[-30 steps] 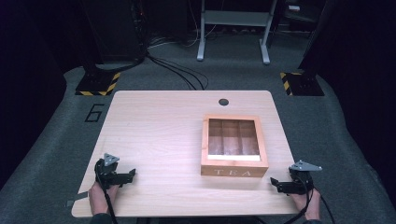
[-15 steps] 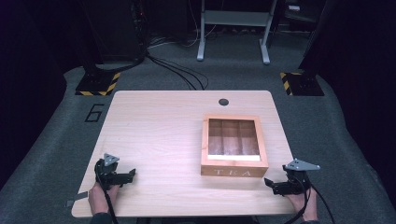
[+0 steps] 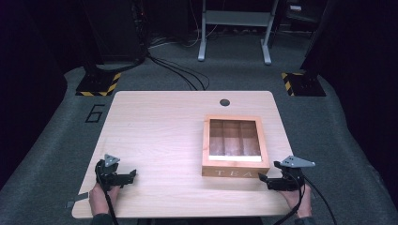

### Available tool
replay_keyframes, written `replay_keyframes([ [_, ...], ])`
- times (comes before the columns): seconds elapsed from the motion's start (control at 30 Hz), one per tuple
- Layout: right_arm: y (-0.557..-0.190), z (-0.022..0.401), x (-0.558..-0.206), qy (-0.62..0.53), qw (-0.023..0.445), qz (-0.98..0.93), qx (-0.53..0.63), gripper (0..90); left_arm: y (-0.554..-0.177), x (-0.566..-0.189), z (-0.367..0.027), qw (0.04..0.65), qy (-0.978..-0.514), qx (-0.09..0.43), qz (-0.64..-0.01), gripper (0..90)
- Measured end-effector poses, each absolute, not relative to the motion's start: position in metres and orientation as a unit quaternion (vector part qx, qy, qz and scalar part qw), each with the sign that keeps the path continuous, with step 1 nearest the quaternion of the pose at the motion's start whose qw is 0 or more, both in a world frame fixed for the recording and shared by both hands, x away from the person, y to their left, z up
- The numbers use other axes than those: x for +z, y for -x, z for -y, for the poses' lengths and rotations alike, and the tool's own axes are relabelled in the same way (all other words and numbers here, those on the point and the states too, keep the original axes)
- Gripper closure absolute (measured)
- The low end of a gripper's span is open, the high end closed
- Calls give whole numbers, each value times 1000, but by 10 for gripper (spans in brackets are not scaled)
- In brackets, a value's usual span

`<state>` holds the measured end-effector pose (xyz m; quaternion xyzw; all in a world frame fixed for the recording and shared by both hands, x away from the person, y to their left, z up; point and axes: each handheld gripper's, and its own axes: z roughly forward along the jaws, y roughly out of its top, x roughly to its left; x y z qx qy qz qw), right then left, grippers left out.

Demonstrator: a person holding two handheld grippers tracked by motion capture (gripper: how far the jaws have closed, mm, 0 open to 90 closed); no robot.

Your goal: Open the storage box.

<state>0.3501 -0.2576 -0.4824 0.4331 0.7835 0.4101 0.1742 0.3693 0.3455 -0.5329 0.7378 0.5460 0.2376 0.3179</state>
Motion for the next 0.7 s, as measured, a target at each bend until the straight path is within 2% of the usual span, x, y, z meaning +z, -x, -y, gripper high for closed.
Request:
replay_keyframes([
  [0.23, -350, 254, -486, -432, 174, -785, 410, 344, -369, -533, -345, 318, -738, 237, -546, 3],
  [0.37, -349, 255, -487, -425, 174, -782, 421, 420, -369, -533, -345, 318, -738, 237, -546, 3],
  [0.7, -344, 258, -482, -419, 187, -777, 432, 486, -369, -533, -345, 318, -738, 237, -546, 3],
])
